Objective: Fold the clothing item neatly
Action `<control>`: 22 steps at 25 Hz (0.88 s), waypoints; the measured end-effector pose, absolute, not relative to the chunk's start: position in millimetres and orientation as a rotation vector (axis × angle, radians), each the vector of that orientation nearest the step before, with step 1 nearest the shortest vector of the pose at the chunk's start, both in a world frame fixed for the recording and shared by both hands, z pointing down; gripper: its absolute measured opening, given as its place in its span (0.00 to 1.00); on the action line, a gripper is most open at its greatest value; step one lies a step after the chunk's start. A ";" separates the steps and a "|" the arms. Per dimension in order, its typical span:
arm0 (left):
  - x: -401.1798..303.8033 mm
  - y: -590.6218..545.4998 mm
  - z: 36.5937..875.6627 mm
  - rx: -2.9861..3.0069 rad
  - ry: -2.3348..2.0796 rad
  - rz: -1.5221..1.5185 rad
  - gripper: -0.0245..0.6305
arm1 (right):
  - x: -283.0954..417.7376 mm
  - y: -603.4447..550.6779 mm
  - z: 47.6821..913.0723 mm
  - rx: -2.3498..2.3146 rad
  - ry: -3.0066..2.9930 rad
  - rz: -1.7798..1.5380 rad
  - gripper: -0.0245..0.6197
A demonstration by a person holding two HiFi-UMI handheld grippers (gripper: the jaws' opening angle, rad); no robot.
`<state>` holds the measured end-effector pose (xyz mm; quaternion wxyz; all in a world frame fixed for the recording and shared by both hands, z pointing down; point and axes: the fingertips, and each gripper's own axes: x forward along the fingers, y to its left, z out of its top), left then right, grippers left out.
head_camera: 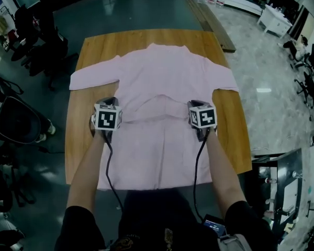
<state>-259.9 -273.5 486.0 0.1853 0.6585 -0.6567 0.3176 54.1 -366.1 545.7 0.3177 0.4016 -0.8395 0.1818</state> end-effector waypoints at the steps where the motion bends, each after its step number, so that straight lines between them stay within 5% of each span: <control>1: -266.9 -273.9 485.9 1.843 -1.859 0.886 0.05 | 48.9 -367.3 540.6 1.053 -2.221 0.463 0.09; 22: -481.1 -349.5 528.3 1.632 -2.037 0.720 0.05 | -192.0 -373.7 495.8 0.703 -2.409 0.238 0.09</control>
